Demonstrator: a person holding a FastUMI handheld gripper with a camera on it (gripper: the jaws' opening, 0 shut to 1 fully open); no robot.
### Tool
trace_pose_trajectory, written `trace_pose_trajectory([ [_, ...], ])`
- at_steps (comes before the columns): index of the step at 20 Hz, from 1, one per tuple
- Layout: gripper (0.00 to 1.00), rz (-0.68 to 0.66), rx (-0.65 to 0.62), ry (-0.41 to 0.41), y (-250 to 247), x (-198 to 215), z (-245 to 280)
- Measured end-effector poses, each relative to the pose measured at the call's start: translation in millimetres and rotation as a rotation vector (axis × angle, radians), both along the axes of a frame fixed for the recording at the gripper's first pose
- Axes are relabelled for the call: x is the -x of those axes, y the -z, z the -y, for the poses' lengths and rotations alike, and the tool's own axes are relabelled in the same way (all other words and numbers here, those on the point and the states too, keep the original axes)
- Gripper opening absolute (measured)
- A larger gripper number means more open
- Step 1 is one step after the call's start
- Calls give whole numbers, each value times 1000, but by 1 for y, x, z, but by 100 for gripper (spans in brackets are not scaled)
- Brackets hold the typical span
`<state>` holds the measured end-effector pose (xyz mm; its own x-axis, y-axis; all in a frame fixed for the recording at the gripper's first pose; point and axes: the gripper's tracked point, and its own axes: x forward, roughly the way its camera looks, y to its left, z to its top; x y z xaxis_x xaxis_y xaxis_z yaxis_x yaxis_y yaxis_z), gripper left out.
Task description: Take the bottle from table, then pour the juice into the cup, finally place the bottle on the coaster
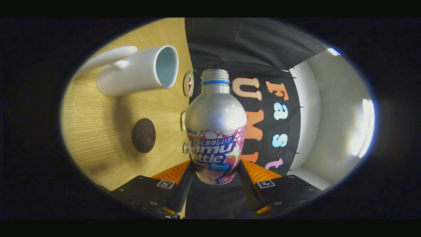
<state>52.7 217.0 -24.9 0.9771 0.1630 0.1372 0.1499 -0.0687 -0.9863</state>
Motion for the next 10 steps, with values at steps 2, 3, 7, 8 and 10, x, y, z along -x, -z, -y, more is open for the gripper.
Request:
trace_pose_trajectory([
  [2, 75, 2, 29, -5, -3, -3, 2],
  [3, 75, 9, 45, -6, -4, -3, 2],
  [7, 74, 20, 78, -3, -7, 0, -2],
  [8, 75, 24, 90, -4, -8, 0, -2],
  [10, 75, 22, 114, -2, -9, -1, -2],
])
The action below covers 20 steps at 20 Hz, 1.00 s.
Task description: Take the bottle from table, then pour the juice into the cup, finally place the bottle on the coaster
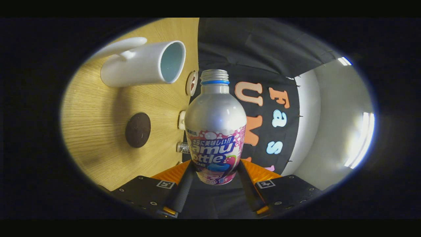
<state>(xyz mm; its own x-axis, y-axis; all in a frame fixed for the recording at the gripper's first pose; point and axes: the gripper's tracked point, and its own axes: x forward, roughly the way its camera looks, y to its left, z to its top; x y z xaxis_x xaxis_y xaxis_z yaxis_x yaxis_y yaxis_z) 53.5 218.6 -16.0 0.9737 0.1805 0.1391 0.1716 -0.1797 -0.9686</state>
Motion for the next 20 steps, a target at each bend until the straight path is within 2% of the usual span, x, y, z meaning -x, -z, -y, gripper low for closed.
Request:
trace_pose_trajectory([
  [11, 74, 16, 111, -21, -4, 7, -10],
  [20, 74, 0, 148, -15, -5, 6, -12],
])
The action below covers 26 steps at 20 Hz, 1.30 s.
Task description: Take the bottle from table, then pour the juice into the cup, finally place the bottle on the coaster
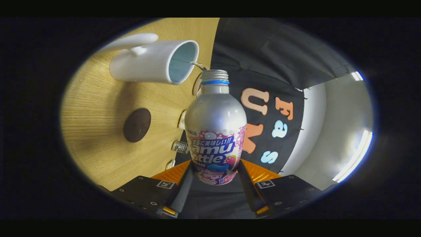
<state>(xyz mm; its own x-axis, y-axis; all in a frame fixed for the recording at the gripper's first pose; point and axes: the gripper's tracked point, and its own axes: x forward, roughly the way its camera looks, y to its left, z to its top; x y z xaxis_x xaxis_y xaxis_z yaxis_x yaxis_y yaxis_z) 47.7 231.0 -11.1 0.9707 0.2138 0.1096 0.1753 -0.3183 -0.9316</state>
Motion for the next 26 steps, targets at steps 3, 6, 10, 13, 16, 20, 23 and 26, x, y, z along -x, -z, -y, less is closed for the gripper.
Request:
trace_pose_trajectory([
  [3, 74, -9, 13, 7, 2, 0, 3],
  [6, 74, -16, 23, 9, 0, -2, 3],
  [10, 74, -21, 30, 11, -1, -2, 4],
  [13, 74, -32, 54, 15, -2, -2, 3],
  [16, 74, -31, 55, 15, -4, 0, 2],
  [20, 74, -34, 52, 8, -2, 0, 2],
  [23, 74, -34, 85, 11, -4, -1, 1],
  [26, 74, -27, 104, 19, -6, -2, 1],
])
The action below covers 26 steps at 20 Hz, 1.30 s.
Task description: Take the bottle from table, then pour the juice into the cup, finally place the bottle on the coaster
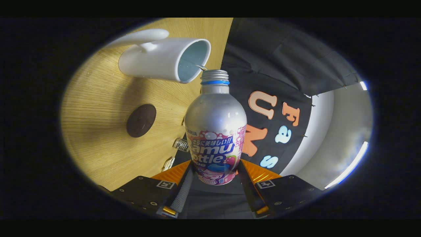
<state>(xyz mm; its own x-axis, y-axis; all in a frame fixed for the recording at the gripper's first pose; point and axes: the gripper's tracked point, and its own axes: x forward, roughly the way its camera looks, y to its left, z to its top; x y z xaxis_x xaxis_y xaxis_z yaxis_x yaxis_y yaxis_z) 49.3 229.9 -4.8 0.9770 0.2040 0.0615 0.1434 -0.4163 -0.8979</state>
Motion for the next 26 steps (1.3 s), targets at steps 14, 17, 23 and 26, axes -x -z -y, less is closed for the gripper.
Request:
trace_pose_trajectory([
  [14, 74, -15, 125, 13, -6, 0, -8],
  [17, 74, -13, 139, 12, -7, 2, -9],
  [23, 74, -9, 156, 10, -8, 0, -10],
  [26, 74, -5, 164, 10, -9, -1, -10],
])
